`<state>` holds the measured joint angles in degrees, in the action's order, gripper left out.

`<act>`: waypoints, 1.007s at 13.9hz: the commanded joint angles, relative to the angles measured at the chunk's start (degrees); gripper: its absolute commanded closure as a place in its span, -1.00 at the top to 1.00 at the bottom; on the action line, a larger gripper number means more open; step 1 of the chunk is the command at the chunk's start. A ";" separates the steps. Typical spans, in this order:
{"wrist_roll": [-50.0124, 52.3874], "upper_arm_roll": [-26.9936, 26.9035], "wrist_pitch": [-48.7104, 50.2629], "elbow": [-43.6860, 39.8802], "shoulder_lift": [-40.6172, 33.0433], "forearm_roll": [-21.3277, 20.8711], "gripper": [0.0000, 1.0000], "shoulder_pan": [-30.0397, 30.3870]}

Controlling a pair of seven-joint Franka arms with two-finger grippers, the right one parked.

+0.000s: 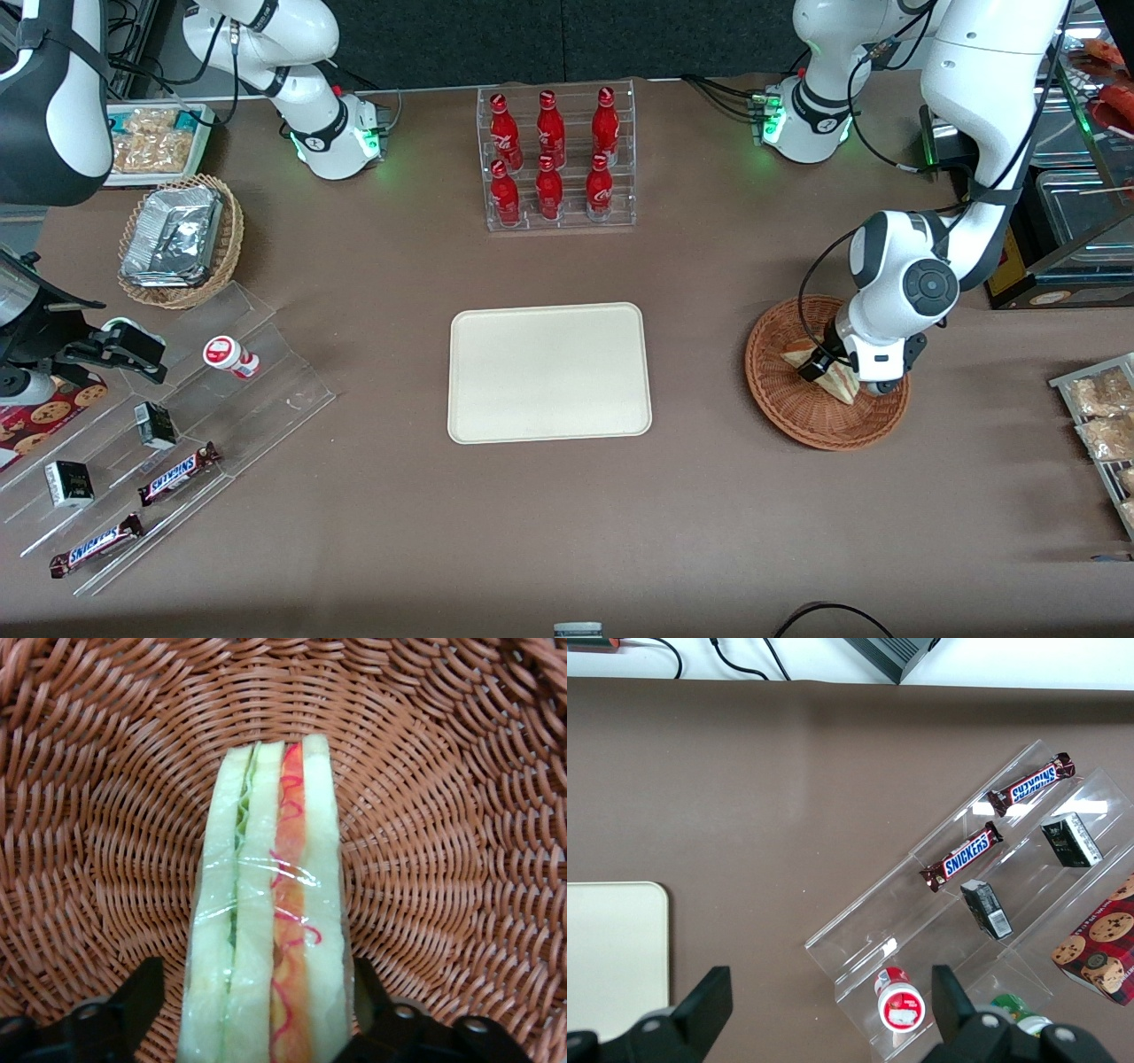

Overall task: Place sandwich from basket to tray
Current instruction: 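Close the left gripper on the wrapped sandwich and lift it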

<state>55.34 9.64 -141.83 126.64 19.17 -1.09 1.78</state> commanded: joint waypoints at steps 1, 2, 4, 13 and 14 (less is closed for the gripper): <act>1.08 0.11 0.14 -0.51 -0.36 0.12 -0.51 -0.28; 0.91 0.11 0.58 -0.95 -0.88 0.03 -0.63 -0.28; 0.91 0.55 5.91 -3.75 -2.20 0.03 -0.82 -0.28; 4.05 11.60 34.16 -25.30 -1.68 0.38 -0.83 -0.20; 6.16 13.89 34.33 -26.78 -1.33 0.30 -0.83 -0.28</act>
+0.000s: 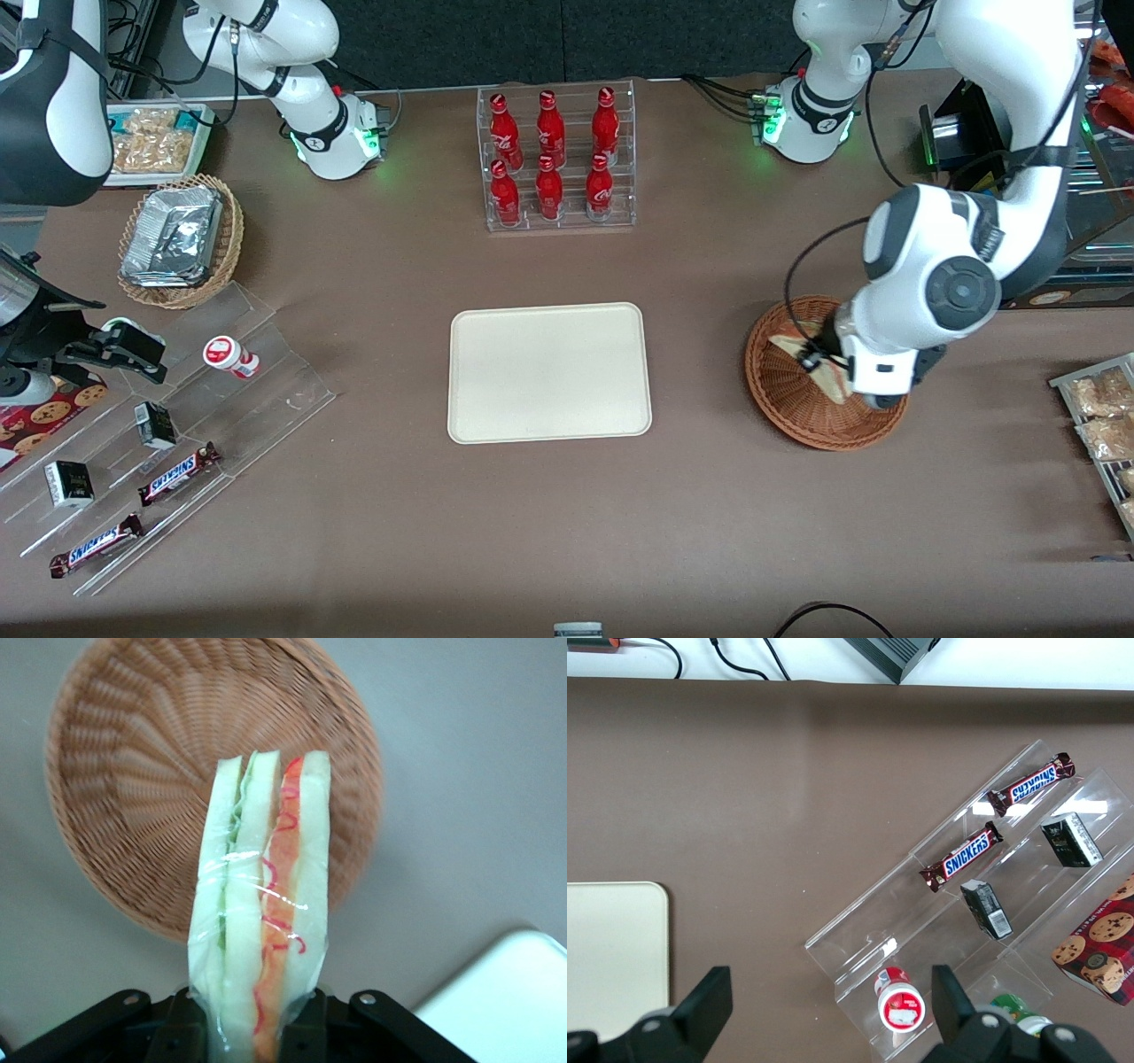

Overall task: Place sandwich from basket to tray
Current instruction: 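Carry the sandwich with the left gripper over the cream tray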

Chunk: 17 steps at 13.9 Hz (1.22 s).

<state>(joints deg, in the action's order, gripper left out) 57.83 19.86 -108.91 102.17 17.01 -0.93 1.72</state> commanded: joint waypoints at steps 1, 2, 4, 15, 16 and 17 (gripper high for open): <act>5.87 6.57 1.51 -3.98 2.05 -0.21 -0.83 -0.22; 8.33 9.55 1.42 -5.65 2.67 -0.47 -0.83 -0.22; 11.50 11.08 1.07 -9.16 5.04 -1.69 -0.83 -4.59; -6.20 10.99 -0.60 -28.49 21.73 -13.47 -0.66 -22.80; -7.19 10.99 -0.69 -30.08 23.58 -14.61 -0.65 -23.68; -7.29 10.99 -0.78 -32.27 26.12 -15.41 -0.58 -24.65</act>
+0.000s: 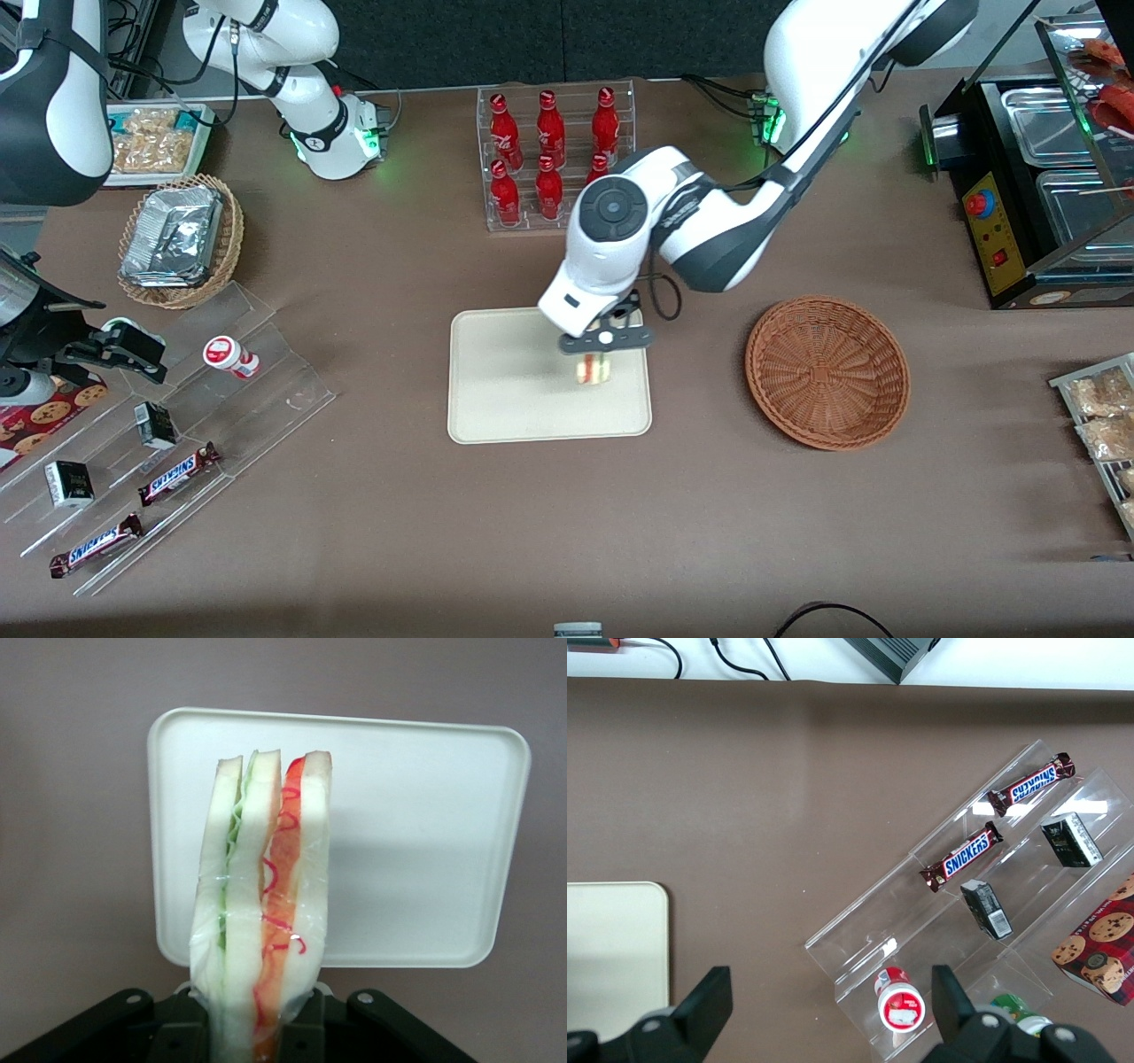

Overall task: Place sandwich from basket to tray
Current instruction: 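Carry the sandwich with the left gripper over the cream tray, then lower the sandwich onto the tray and open the left gripper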

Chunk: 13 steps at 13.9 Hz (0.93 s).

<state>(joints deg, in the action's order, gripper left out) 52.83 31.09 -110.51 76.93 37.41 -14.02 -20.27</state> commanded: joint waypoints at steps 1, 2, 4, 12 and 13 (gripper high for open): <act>-2.20 -0.33 0.82 -9.32 8.27 -3.46 -0.58 -3.72; -1.94 -0.33 0.74 -10.47 10.12 -4.25 -0.58 -4.42; -0.45 -0.41 -1.97 -11.19 12.76 -4.61 -0.58 -5.39; 7.10 -0.85 -7.43 -11.27 19.01 -10.04 -0.60 -6.71; 8.25 -0.85 -7.52 -11.27 19.71 -10.93 -0.60 -6.80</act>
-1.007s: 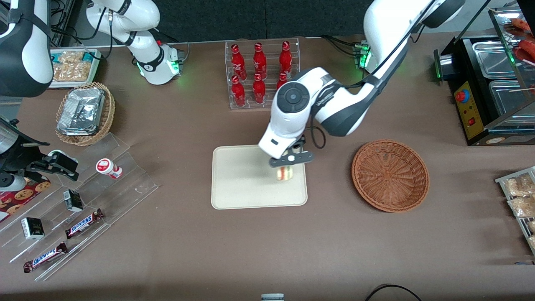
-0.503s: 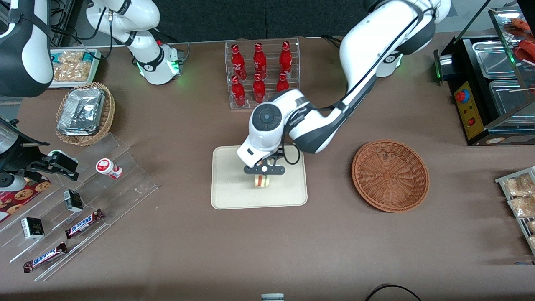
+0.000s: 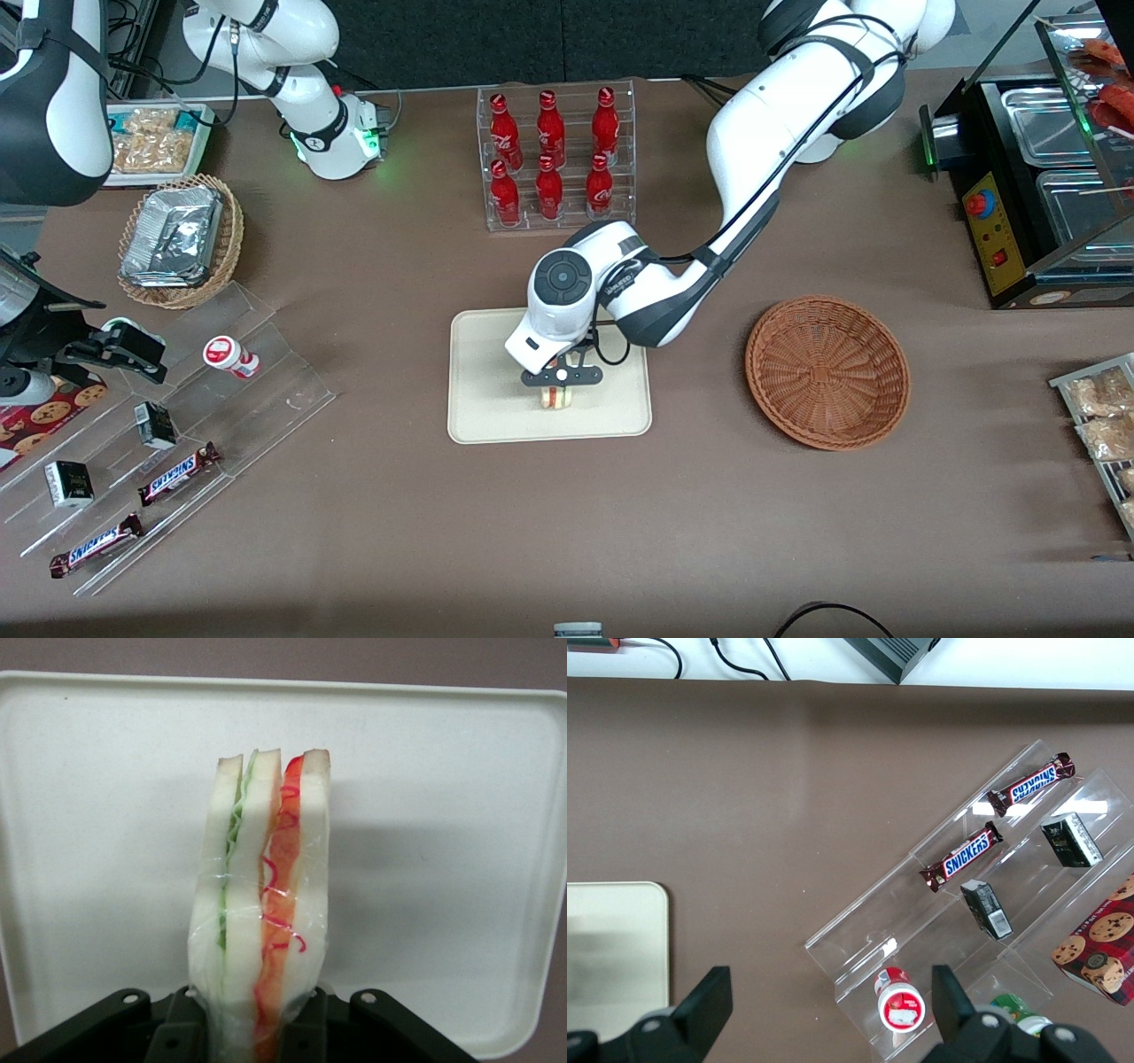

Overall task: Place sandwich from basket to tray
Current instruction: 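Lower the sandwich onto the tray and open the left gripper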

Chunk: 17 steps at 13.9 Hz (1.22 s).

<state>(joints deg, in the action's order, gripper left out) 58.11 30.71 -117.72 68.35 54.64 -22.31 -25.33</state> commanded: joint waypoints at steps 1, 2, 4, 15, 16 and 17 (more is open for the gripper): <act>3.32 -0.47 -0.31 -2.60 2.66 -2.82 -0.59 -1.83; 3.41 -0.47 -0.31 -2.60 2.84 -2.82 -0.58 -2.09; 3.50 -0.47 -0.31 -2.52 3.28 -2.82 -0.56 -2.18; 3.32 -0.39 0.91 -2.43 1.44 -4.14 0.99 -0.26; 3.41 -0.39 1.53 -2.43 0.48 -3.79 0.99 0.53; 3.50 -0.39 2.40 -2.25 -1.27 -3.53 0.99 1.85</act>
<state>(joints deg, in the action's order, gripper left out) 60.65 30.50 -117.84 66.00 56.64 -25.79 -25.12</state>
